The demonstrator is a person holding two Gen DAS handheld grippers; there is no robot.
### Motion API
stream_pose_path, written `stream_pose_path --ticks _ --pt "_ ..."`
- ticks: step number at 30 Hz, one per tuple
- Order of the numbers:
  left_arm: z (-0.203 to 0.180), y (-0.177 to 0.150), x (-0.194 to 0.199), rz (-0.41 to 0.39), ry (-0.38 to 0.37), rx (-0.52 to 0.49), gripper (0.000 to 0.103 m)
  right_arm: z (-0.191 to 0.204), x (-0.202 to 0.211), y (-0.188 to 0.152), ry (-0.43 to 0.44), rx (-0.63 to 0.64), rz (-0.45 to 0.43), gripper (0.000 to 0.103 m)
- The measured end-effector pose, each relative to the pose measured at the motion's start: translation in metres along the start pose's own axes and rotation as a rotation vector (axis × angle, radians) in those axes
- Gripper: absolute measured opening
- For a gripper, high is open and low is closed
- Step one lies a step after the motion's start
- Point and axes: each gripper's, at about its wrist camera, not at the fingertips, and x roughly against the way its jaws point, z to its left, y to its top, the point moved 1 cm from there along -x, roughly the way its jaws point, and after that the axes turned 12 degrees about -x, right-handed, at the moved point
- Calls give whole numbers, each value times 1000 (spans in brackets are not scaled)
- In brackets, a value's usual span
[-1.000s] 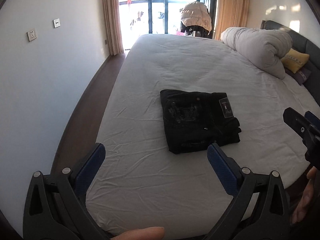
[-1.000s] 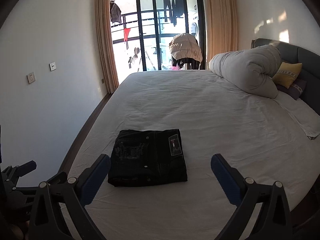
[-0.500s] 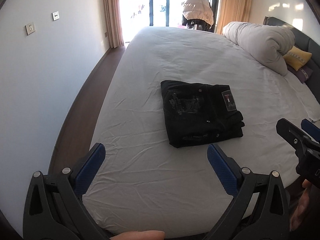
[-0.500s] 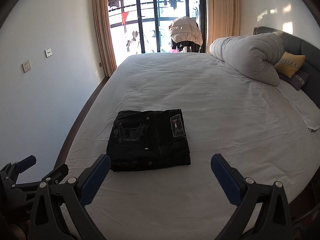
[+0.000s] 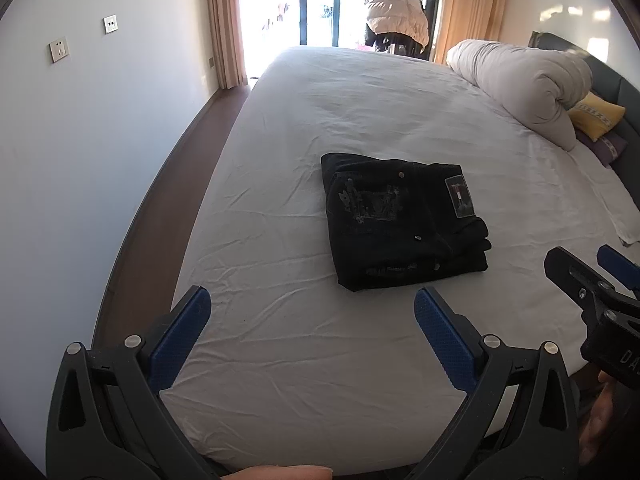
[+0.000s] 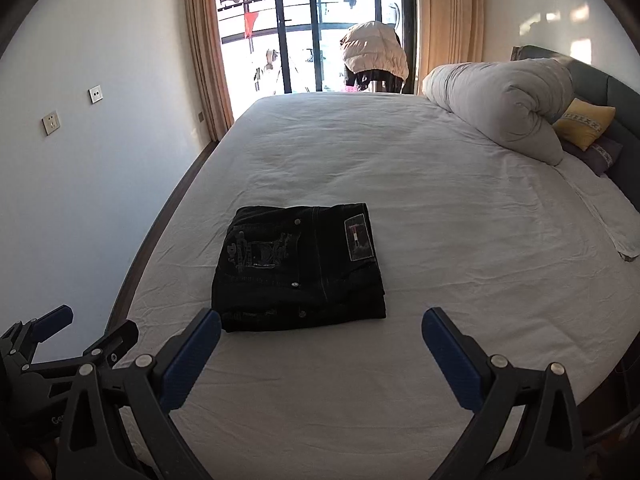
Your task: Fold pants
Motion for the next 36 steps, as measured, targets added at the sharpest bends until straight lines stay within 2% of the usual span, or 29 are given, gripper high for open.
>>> stream_pose_path --ticks 36 --pt "-2 -2 0 1 -1 3 103 -1 -3 -6 1 0 16 103"
